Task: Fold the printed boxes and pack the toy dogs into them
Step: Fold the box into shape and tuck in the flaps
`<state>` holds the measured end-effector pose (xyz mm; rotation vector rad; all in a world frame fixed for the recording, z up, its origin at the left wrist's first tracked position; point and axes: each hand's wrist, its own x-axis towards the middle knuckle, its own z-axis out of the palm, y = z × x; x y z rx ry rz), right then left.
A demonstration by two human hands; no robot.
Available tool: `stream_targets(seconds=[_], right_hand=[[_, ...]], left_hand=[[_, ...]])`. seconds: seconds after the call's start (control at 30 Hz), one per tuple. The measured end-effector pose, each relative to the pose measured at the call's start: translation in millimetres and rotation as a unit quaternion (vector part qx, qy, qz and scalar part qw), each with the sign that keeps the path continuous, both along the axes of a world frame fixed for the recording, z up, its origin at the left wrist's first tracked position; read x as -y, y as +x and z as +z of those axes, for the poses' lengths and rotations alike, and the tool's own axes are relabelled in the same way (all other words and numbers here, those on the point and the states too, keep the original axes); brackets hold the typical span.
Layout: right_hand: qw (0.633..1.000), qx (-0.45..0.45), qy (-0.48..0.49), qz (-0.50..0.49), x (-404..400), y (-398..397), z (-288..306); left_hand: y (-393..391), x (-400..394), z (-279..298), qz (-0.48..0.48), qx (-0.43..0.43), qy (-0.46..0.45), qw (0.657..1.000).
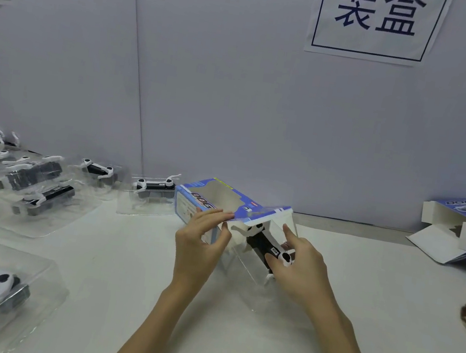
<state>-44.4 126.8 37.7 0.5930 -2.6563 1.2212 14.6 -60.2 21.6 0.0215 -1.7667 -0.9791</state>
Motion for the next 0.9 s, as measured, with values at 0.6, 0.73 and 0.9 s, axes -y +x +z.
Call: stream_targets(seconds=[0.6,0.73,0.9], right_hand=[[0.915,0.244,-0.253,0.197,-10.9,-6.6,-2.1],[0.939,0.195,-0.231,0.165,-9.5,-9.2,-9.8],[0.969,0.051,-0.239,0.047,3.2,-13.7,-17.2]], left_hand=[[-0.5,-14.1,5.5,-0.102,0.061,0.225,0.967],[0.9,-9.5,7.2,-0.137,0.062,0.245,0.958],[9.1,-16.5,14.2,-0.223,0.088,0.211,0.948]])
